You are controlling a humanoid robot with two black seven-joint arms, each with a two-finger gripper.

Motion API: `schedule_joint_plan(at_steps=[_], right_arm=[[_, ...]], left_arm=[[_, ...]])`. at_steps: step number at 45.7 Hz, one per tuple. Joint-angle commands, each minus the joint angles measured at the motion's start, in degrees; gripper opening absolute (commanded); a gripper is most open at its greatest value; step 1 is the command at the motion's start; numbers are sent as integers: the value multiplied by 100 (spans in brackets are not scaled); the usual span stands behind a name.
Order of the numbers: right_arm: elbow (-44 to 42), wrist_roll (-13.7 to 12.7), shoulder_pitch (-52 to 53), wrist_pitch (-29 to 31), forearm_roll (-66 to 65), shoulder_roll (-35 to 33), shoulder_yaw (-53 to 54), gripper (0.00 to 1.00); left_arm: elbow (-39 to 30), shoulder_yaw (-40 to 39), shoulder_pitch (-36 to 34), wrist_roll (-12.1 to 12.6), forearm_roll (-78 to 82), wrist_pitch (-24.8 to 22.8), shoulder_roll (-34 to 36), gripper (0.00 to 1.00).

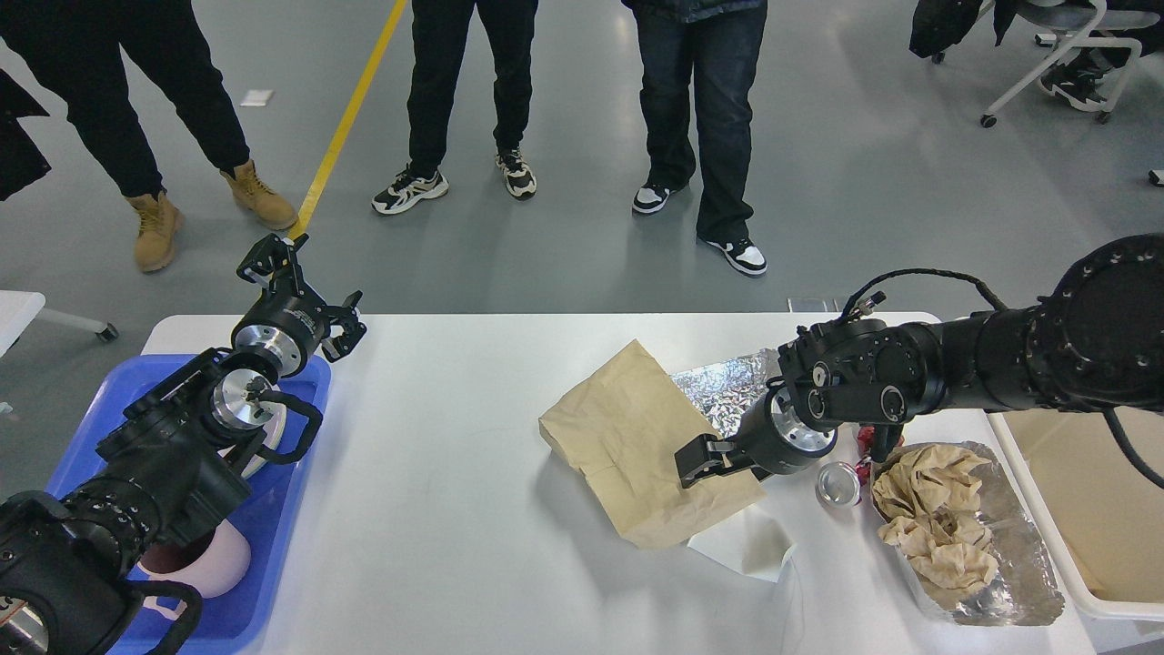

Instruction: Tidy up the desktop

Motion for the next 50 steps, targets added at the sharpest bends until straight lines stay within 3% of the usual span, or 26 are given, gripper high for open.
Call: schedule_joint_plan(at_steps=[1,7,13,18,23,25,32,50], right_arm=[[-112,3,-106,1,-5,75,18,97],[-191,3,-133,1,3,83,79,95],[-208,3,-142,-8,3,75,88,76],[-208,3,-151,10,3,83,79,37],[-208,12,-142,45,-5,92,71,11],[-200,12,-142,62,-5,118,71,5],[-200,12,-142,62,-5,163,62,0],[-173,12,-71,177,-32,224,-8,0]], left_arm=[[-1,2,-7,0,-6,0,0,97],[-1,2,2,0,-6,0,0,97],[-1,2,2,0,3,0,0,97],[-1,-6,-7,0,-6,0,0,97],[-1,2,2,0,-6,0,0,97],[-1,2,-7,0,-6,0,0,97],[-1,-6,2,0,3,0,0,97],[8,2,2,0,3,0,0,97]])
